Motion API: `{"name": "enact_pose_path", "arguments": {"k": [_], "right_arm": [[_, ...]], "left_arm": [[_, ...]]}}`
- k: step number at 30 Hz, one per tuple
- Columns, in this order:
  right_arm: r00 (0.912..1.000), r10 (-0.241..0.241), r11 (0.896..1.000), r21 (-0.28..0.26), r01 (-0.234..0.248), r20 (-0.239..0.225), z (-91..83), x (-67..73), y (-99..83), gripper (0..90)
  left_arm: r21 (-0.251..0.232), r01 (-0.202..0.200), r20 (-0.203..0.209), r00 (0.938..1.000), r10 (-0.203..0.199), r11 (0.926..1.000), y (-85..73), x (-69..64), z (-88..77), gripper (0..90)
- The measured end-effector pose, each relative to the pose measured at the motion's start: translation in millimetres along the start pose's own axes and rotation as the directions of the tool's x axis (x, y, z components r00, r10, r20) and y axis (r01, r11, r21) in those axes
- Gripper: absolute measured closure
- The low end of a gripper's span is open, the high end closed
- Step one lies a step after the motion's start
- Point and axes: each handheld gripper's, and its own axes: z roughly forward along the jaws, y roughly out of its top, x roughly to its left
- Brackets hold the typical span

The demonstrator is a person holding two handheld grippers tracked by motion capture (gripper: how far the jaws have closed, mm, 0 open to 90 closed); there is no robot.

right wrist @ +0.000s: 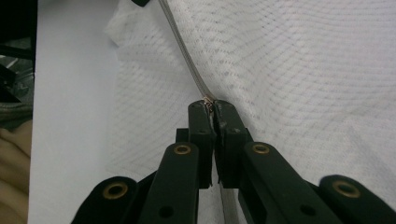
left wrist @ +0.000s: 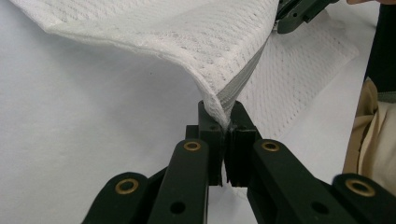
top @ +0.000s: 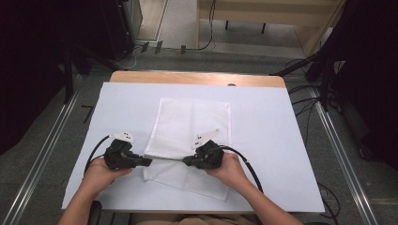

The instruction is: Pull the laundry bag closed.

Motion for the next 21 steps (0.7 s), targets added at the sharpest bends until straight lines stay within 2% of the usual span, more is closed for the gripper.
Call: {"name": "enact_pose_path", "arguments": {"k": [7, 9, 21], "right_arm": [[1.0, 0.006, 1.0, 0.001, -0.006, 0.005, -3.2, -1.1, -2.4, 88.3], [1.0, -0.004, 1.0, 0.008, 0.004, 0.005, -4.5, -2.2, -3.8, 88.3], [0.9996, 0.023, 1.0, 0.011, -0.023, 0.015, -15.4, -5.4, -13.4, 88.3]], "left_arm": [[0.0, 0.001, -0.003, 1.0, -0.001, 1.0, 0.0, 0.3, -0.6, 88.0], [-0.003, 0.003, -0.001, 1.0, -0.003, 1.0, -0.3, 0.9, -1.1, 88.0], [-0.011, 0.01, -0.003, 0.9999, -0.01, 0.9999, -1.1, 2.7, -3.5, 87.9]]}}
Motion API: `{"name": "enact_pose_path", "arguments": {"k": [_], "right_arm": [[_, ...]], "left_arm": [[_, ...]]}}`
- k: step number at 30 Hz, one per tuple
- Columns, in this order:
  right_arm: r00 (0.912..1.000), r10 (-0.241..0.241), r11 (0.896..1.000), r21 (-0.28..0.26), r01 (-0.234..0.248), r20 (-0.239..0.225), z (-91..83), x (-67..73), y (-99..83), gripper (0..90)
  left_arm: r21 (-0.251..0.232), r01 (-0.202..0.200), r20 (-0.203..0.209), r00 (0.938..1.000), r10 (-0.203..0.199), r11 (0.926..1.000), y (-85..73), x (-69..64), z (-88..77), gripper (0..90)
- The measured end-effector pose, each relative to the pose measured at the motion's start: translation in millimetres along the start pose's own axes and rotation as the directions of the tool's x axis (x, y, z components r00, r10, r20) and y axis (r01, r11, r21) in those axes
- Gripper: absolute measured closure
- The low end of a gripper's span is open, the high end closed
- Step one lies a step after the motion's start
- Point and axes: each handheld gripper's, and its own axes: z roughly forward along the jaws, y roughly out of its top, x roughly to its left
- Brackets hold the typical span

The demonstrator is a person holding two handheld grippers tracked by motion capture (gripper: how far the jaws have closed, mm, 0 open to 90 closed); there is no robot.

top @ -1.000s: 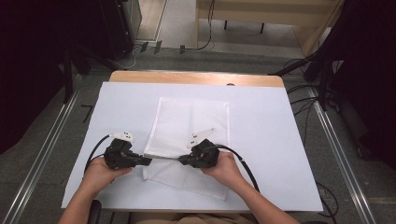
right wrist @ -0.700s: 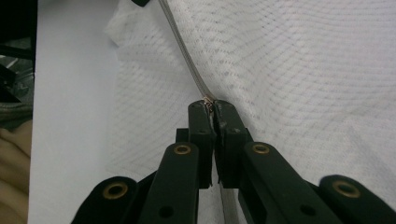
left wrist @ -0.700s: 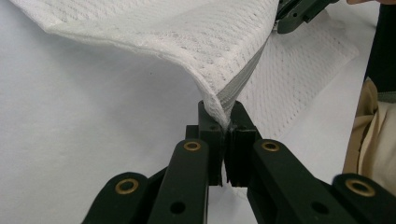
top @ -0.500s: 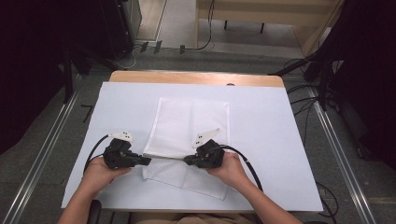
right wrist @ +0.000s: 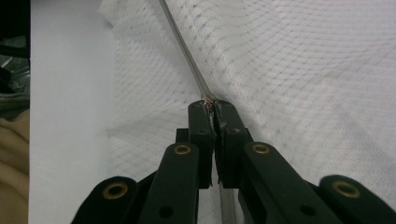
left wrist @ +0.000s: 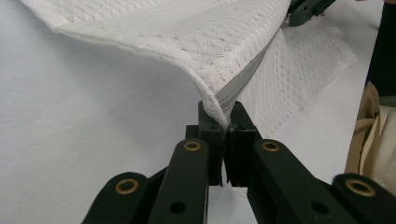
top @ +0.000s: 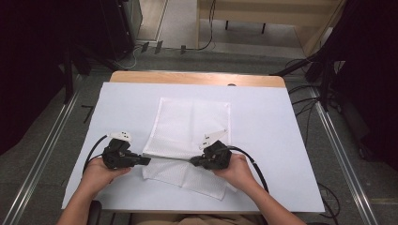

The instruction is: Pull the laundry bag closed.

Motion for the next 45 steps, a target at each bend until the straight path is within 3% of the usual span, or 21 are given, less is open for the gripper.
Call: {"name": "enact_pose_path", "arguments": {"k": [14, 45], "right_arm": [[1.0, 0.0, 1.0, 0.003, 0.0, 0.002, -10.1, -0.7, -8.8, 88.2], [0.9976, 0.054, 0.998, 0.039, -0.055, 0.043, -45.8, -17.1, -37.7, 88.2]], "left_arm": [[0.0, 0.0, -0.003, 1.0, 0.0, 1.0, -0.2, 1.3, -0.1, 87.9], [-0.001, 0.006, -0.005, 1.0, -0.006, 1.0, -0.8, 3.5, -0.8, 87.8]]}}
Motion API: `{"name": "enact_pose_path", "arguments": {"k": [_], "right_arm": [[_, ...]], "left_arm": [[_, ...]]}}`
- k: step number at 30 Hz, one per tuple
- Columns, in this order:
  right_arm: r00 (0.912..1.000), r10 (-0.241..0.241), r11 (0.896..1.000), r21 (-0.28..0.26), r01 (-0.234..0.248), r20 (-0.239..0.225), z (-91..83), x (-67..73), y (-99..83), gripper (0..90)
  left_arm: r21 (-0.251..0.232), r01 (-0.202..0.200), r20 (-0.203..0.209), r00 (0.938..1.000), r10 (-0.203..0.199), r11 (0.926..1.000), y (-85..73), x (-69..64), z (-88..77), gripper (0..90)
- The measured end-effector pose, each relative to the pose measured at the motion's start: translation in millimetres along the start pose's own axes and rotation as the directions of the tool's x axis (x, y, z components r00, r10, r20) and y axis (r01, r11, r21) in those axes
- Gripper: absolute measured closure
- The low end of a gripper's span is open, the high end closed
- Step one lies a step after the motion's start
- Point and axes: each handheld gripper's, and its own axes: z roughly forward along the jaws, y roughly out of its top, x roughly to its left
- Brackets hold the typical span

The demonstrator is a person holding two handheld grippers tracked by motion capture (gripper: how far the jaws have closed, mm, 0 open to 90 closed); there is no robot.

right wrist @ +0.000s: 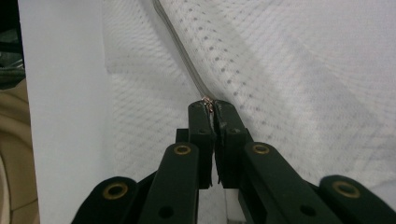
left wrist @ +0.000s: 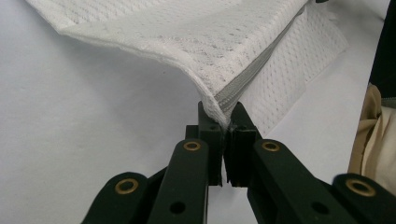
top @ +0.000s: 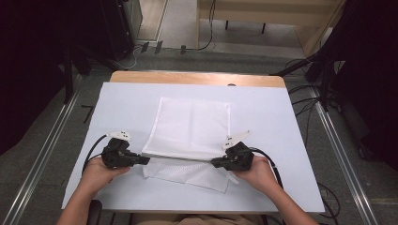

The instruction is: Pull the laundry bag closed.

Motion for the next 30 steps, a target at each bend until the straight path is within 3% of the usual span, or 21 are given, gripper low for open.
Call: {"name": "enact_pose_path", "arguments": {"k": [8, 26, 30], "right_arm": [[0.9996, 0.023, 1.0, -0.003, -0.023, 0.016, -13.5, -7.6, -11.1, 88.2], [0.9986, 0.05, 0.999, 0.019, -0.05, 0.016, -20.2, -8.7, -17.9, 88.1], [0.9975, 0.07, 0.997, 0.031, -0.071, 0.008, -23.1, -9.9, -22.6, 88.0]], "left_arm": [[0.011, -0.003, 0.002, 1.0, 0.003, 0.9999, 0.6, -1.1, 1.8, 87.8], [0.059, -0.018, 0.021, 0.9996, 0.017, 0.9981, 0.3, -3.8, 9.9, 85.5], [0.088, -0.035, 0.057, 0.9979, 0.03, 0.9955, -1.2, -6.3, 12.7, 84.1]]}}
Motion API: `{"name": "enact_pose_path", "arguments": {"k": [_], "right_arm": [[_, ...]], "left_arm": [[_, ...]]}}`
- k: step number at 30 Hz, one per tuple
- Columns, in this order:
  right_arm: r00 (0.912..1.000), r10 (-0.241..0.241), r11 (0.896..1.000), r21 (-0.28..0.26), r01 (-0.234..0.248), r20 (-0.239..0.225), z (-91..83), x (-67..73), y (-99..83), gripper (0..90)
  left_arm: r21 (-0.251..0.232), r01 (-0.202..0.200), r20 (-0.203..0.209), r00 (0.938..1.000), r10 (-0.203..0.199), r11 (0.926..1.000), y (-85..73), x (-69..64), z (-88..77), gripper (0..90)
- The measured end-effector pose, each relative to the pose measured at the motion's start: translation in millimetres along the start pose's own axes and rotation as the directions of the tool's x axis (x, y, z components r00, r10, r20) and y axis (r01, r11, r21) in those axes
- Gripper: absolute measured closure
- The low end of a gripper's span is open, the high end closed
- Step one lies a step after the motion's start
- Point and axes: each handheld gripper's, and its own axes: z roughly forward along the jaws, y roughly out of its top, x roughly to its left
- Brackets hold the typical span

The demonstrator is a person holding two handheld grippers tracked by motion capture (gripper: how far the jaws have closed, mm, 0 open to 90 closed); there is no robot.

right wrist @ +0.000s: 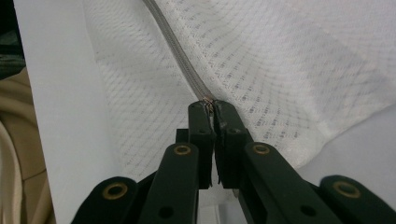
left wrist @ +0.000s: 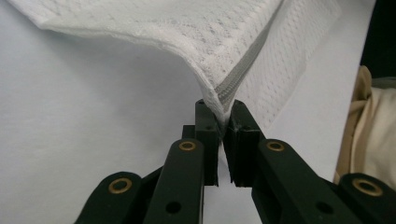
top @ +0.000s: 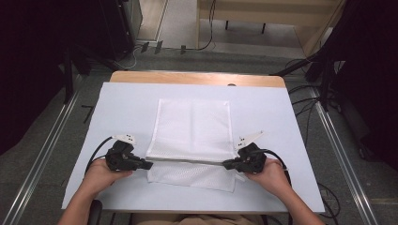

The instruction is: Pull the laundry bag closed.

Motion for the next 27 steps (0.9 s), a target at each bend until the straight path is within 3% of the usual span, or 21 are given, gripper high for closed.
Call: {"name": "enact_pose_path", "arguments": {"k": [3, 6, 10, 12, 13, 14, 15, 17, 19, 22, 27], "right_arm": [[1.0, 0.001, 1.0, 0.003, -0.001, -0.002, -2.0, -1.2, -3.2, 88.0], [1.0, 0.006, 1.0, -0.018, -0.006, -0.002, -3.1, -2.6, -5.0, 86.8], [1.0, -0.004, 0.999, -0.033, 0.004, 0.003, -3.1, -1.5, -3.9, 85.6], [0.9999, -0.009, 0.999, -0.053, 0.009, -0.004, -4.2, -1.2, -3.2, 78.4], [0.9998, -0.02, 0.994, -0.105, 0.02, 0.002, -7.4, -1.9, -3.0, 71.5], [0.9998, -0.016, 0.992, -0.127, 0.017, 0.009, -9.4, -2.4, -2.7, 70.4], [0.9998, -0.009, 0.989, -0.147, 0.011, 0.015, -11.8, -3.0, -2.6, 67.9], [0.9996, -0.005, 0.985, -0.171, 0.009, 0.028, -13.5, -4.2, -2.5, 65.1], [0.9984, 0.001, 0.977, -0.214, 0.011, 0.057, -16.3, -8.1, -3.5, 56.2], [0.9949, 0.009, 0.974, -0.228, 0.014, 0.101, -17.5, -12.4, -5.0, 51.4], [0.9923, 0.029, 0.973, -0.229, -0.001, 0.12, -19.7, -17.4, -6.6, 51.0]], "left_arm": [[0.007, 0.0, 0.015, 0.9999, 0.0, 1.0, -0.1, 0.0, 2.5, 80.4], [0.011, 0.006, 0.007, 1.0, -0.006, 0.9999, 0.3, 0.7, 2.8, 70.5], [-0.027, 0.017, -0.008, 0.9998, -0.018, 0.9995, 0.0, 1.8, -2.5, 63.6], [-0.054, 0.023, -0.023, 0.9994, -0.024, 0.9983, -0.1, 2.8, -5.7, 62.4], [-0.078, 0.029, -0.028, 0.9991, -0.031, 0.9965, 0.0, 3.0, -7.4, 56.2], [-0.125, 0.038, -0.043, 0.9982, -0.043, 0.9915, 0.3, 4.5, -12.5, 54.5], [-0.125, 0.038, -0.043, 0.9982, -0.043, 0.9915, 0.3, 4.5, -12.5, 53.5], [-0.179, 0.043, -0.055, 0.997, -0.054, 0.9829, 0.3, 5.9, -16.9, 51.4], [-0.211, 0.054, -0.07, 0.9951, -0.07, 0.9759, 0.4, 6.9, -20.3, 48.6], [-0.222, 0.05, -0.112, 0.9907, -0.077, 0.9738, 0.9, 7.6, -21.9, 46.0], [-0.248, 0.046, -0.151, 0.9849, -0.085, 0.9677, 1.2, 10.1, -24.9, 44.4]]}}
